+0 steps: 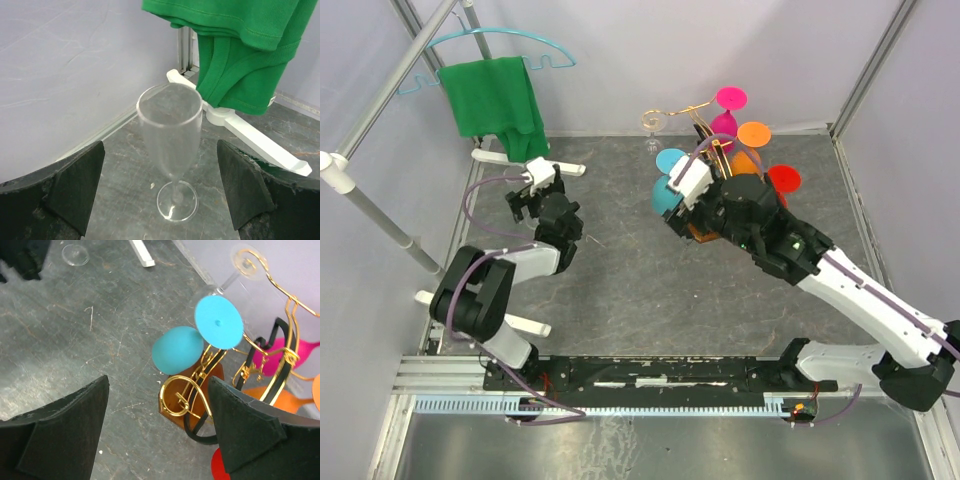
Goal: Take the wine glass off the wine glass rack
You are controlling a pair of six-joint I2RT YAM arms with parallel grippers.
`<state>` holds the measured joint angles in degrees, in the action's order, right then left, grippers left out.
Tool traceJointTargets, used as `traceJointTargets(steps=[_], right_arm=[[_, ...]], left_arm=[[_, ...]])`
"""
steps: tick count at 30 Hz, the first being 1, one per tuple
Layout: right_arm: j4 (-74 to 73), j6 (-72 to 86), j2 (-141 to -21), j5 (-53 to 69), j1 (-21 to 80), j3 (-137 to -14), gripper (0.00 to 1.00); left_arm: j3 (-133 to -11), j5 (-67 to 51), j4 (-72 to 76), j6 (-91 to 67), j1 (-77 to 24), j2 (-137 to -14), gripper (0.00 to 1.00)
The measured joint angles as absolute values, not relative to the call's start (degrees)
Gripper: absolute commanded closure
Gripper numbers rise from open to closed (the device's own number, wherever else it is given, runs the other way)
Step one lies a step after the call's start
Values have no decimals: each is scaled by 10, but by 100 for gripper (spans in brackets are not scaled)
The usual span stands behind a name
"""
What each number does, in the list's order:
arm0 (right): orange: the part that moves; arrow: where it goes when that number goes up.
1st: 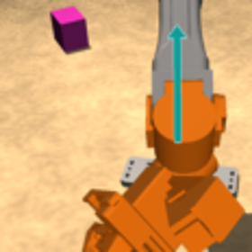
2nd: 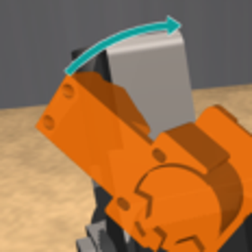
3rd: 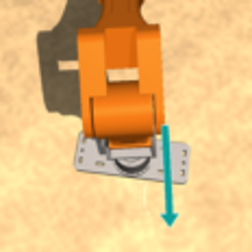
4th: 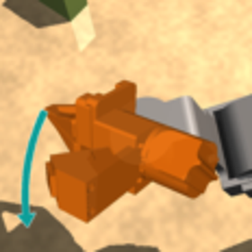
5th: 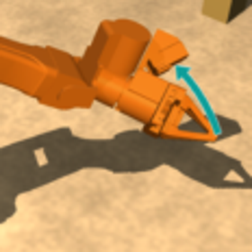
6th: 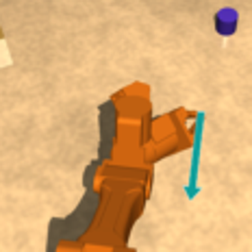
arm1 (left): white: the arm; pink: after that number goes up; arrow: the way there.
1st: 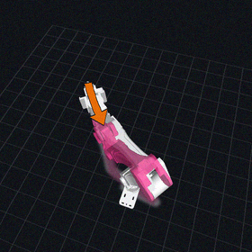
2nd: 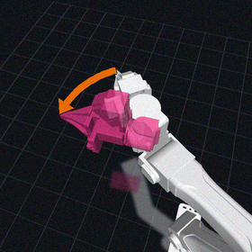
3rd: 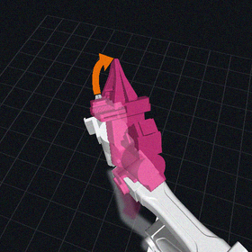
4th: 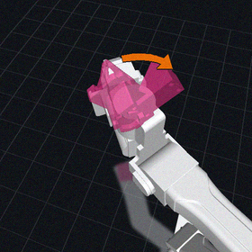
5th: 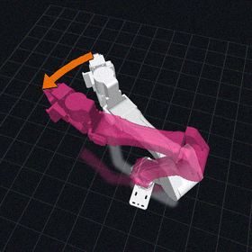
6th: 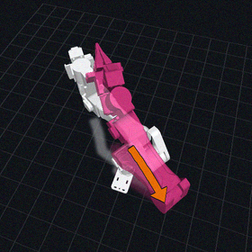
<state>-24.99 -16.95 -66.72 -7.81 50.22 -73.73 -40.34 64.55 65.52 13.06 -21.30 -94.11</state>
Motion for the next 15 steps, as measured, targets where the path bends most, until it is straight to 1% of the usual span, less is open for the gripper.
traceJointTargets(steps=[4,8,11,12,15], right_arm=[[-296,-101,-671,-80,460,-780,23],[-349,-23,-714,-74,410,-870,33],[-367,41,-752,-55,378,-916,40],[-375,64,-765,-44,366,-927,41],[-396,129,-804,-14,338,-953,43]], left_arm=[[-396,688,541,86,-246,-863,1],[-422,698,289,-61,-269,-761,1],[-455,683,144,-153,-270,-702,1],[-465,666,85,-187,-271,-673,1],[-483,627,-5,-230,-275,-634,1]])
